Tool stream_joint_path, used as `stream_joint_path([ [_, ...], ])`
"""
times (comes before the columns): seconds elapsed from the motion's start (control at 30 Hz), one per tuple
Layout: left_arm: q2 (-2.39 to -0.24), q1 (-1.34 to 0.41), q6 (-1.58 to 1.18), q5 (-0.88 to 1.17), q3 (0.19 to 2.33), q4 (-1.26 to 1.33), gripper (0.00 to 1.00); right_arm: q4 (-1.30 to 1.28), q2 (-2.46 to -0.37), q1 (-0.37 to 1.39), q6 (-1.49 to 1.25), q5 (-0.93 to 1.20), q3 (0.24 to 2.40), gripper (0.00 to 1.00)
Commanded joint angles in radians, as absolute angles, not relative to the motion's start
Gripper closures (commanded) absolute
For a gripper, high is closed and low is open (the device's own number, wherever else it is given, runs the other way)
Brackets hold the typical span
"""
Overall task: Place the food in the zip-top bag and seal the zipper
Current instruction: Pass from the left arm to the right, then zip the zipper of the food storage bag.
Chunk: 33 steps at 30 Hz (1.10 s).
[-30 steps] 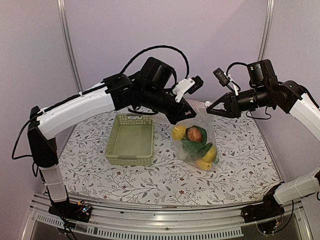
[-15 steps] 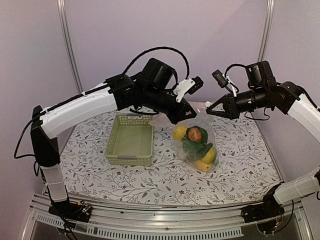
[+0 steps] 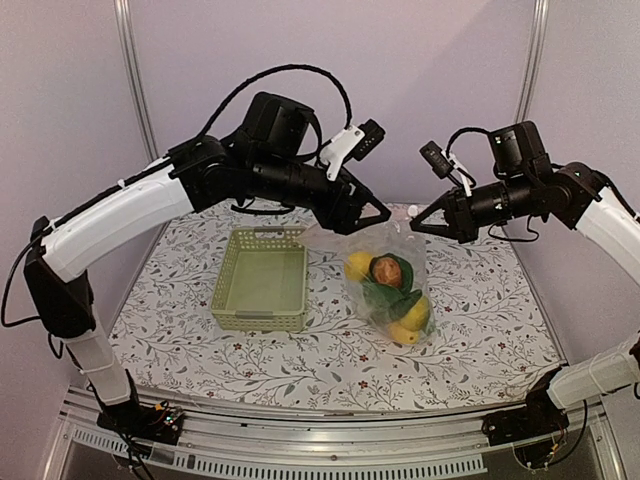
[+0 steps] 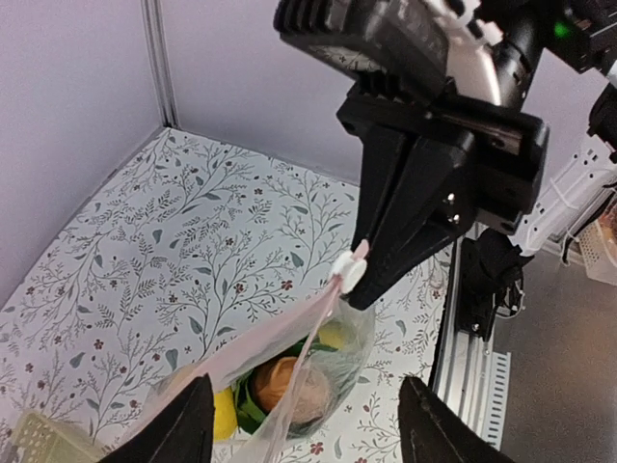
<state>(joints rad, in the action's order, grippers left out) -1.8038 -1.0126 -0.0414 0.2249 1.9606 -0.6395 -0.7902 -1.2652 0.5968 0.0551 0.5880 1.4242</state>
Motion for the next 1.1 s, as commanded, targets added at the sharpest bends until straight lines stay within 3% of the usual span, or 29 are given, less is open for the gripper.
stream_joint_path([
  [0.0, -1.696, -1.011, -0.016, 0.261, 1.867, -0.506, 0.33, -0.812, -1.264, 0.634, 0.097, 0.593, 1.45, 1.0],
  [0.2, -1.822, -1.009, 0.052, 0.389, 2.059, -0.647, 0.39, -0.836, -1.262, 0.672, 0.131, 0.605, 1.478, 1.0],
  [0.67, -1.862, -1.0, 0.014, 0.508, 2.035, -0.602, 0.57, -0.856, -1.23, 0.681, 0.15, 0.628, 1.483, 1.0],
  [1.07, -1.901, -0.995, 0.014, 0.543, 2.045, -0.583, 0.65, -0.864, -1.221, 0.685, 0.153, 0.656, 1.48, 1.0],
])
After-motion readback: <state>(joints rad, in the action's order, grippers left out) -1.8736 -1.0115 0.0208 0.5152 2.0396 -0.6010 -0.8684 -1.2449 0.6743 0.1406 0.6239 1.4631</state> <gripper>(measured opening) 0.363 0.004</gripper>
